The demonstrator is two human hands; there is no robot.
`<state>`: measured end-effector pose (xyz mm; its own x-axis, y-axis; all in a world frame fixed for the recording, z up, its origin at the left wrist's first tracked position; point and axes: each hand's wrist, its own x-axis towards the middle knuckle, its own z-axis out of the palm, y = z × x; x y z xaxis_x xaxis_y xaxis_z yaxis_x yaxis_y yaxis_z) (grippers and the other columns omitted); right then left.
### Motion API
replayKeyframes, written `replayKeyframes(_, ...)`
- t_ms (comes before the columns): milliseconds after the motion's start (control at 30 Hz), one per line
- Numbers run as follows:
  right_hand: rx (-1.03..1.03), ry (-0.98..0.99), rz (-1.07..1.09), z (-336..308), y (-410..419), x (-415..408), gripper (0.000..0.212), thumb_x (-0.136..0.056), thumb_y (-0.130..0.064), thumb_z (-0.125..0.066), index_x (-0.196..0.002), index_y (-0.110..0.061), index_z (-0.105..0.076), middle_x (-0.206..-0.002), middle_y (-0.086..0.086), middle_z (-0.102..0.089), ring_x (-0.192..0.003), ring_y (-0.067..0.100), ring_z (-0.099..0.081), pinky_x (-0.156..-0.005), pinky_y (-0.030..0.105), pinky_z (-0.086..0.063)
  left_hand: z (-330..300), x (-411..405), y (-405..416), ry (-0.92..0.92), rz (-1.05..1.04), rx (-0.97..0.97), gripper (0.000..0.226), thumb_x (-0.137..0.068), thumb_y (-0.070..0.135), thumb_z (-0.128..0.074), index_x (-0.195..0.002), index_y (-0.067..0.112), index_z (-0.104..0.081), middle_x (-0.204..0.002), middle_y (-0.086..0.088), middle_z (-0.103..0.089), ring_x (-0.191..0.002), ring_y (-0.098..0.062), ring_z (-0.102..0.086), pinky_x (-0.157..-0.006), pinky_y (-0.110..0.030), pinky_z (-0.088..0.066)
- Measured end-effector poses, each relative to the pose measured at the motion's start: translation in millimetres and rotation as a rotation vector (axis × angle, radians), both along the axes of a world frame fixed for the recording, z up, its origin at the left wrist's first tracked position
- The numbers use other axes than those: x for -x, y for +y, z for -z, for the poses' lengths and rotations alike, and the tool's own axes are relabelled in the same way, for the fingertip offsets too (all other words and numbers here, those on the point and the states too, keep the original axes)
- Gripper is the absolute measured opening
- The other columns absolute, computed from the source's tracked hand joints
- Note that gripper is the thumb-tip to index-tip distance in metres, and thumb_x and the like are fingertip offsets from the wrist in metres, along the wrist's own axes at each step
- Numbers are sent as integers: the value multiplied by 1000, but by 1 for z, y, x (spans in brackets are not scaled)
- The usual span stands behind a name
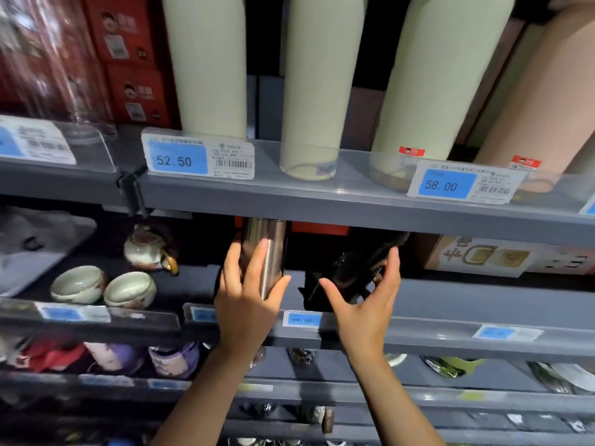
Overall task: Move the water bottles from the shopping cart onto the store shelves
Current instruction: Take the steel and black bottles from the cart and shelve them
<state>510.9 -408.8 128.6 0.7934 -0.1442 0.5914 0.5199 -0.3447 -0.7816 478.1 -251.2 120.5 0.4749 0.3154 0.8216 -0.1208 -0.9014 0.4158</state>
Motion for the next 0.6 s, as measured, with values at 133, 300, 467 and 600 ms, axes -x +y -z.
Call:
replayKeyframes(133,89,-34,-58,3,7,2,106,-71,-16,-84,-145,-44,-14,-150,2,-22,-142,15,-21,-107,2,-16,4,6,6,4,-11,-19,72,-80,41,-70,-141,25,-35,-130,-31,-50,-109,-43,-61,-85,-45,-56)
replayKeyframes(300,181,-44,-67,1,22,5,101,-72,-21,-84,-141,-42,-13,-151,13,-26,-138,0,-17,-107,17,-26,7,6,9,-20,-31,-51,73,-84,48,-68,-143,24,-33,-132,-29,-50,-108,-42,-61,-76,-45,-60)
replayKeyframes(467,246,-92,8,4,31,3,102,-73,-27,-83,-142,-42,-9,-148,18,-31,-135,16,-26,-93,43,-44,13,4,9,-21,-25,-66,70,-89,51,-64,-145,24,-32,-133,-28,-50,-104,-40,-63,-69,-45,-60)
replayKeyframes(600,281,-107,33,10,32,0,103,-74,-29,-83,-144,-38,-8,-146,19,-31,-133,21,-28,-86,49,-50,19,5,10,-3,11,-53,69,-89,46,-66,-145,25,-31,-142,-25,-40,-111,-40,-59,-72,-46,-59)
